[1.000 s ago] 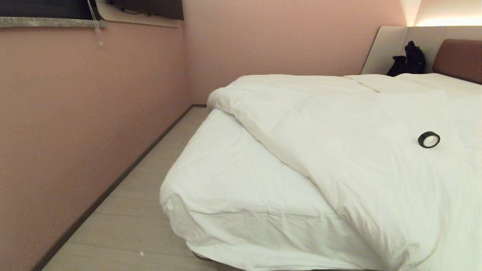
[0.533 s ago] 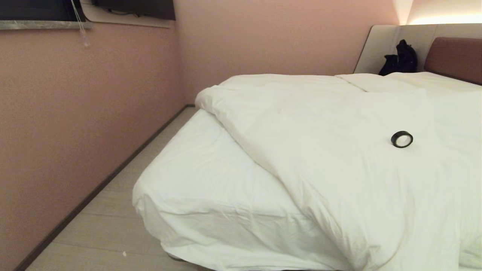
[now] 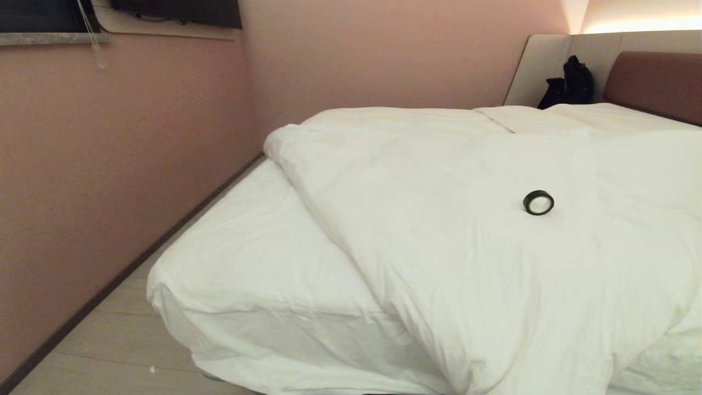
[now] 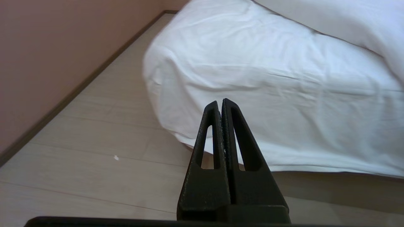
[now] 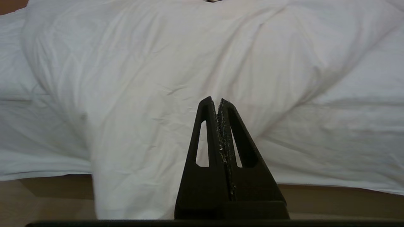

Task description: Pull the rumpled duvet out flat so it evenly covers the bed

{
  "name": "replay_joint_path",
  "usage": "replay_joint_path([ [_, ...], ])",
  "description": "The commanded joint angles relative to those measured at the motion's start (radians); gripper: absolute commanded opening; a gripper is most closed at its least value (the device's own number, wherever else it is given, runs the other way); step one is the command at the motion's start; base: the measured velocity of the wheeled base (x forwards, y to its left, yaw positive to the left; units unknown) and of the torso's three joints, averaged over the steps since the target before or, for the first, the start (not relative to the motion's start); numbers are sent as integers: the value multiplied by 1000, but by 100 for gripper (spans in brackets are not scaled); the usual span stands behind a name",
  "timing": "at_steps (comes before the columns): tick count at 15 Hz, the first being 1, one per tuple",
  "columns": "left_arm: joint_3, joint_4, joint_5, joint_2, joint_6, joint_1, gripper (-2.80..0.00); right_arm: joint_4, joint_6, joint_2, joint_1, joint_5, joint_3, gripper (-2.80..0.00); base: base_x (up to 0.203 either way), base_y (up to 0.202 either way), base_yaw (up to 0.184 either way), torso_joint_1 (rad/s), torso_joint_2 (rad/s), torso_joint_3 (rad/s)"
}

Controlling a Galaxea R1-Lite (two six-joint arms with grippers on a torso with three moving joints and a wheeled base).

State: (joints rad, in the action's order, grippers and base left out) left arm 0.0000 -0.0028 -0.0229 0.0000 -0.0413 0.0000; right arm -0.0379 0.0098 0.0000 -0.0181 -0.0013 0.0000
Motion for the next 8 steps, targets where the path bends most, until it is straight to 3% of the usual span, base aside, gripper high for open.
replay_joint_path([
  [1,0,0,0,0,-2,0,-280,0,1,0,0,0,0,-280,0,-188,-3,4,2,0],
  [8,0,-2,0,0,0,0,-280,0,1,2,1,0,0,-280,0,-196,0,3,1,3],
])
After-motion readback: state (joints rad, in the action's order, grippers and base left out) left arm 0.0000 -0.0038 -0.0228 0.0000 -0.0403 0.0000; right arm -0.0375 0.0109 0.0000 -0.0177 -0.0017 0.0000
